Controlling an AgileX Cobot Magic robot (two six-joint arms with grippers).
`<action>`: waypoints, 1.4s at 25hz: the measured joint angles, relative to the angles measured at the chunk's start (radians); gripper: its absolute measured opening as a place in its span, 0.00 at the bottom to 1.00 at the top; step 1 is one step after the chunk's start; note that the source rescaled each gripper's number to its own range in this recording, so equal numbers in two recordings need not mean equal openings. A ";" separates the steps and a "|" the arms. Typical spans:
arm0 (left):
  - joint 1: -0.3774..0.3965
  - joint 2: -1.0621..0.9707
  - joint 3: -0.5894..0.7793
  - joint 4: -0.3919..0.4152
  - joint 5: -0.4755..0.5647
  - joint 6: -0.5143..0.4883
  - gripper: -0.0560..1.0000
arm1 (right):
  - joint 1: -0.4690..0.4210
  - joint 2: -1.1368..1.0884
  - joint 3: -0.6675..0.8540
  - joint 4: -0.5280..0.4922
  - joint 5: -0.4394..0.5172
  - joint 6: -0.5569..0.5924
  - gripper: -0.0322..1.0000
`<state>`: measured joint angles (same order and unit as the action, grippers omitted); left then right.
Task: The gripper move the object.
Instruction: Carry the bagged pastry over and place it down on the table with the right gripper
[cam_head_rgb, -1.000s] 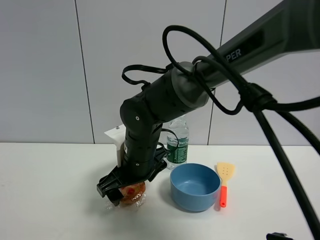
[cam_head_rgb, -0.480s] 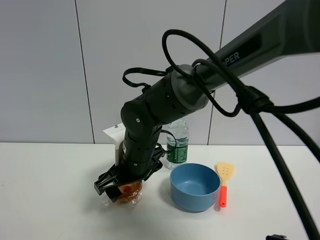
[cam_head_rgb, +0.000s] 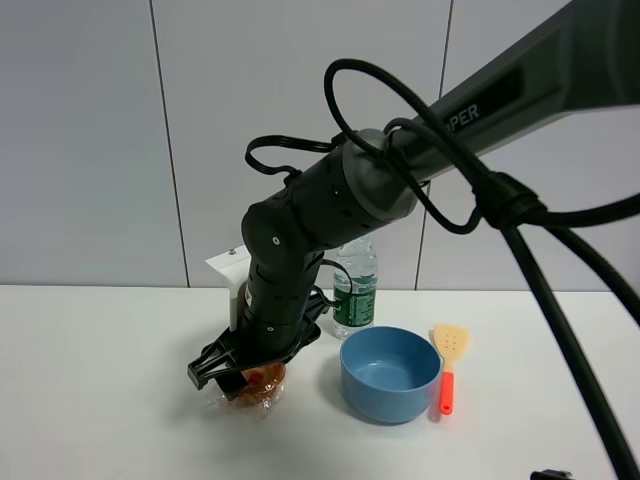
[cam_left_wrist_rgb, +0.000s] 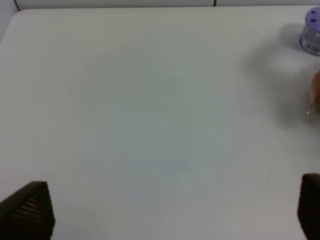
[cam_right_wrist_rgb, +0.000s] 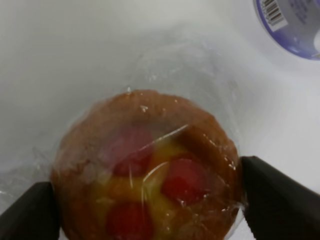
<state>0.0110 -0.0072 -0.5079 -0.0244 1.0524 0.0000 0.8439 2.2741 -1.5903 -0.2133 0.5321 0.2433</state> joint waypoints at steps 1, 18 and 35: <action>0.000 0.000 0.000 0.000 0.000 0.000 1.00 | 0.000 0.000 0.000 0.000 0.000 -0.002 0.46; 0.000 0.000 0.000 0.000 0.000 0.000 1.00 | 0.000 0.025 0.000 0.018 -0.031 -0.026 0.61; 0.000 0.000 0.000 0.000 0.000 0.000 1.00 | 0.000 0.027 0.000 0.031 -0.029 -0.026 0.03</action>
<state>0.0110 -0.0072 -0.5079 -0.0244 1.0524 0.0000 0.8439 2.3008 -1.5903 -0.1828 0.5033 0.2177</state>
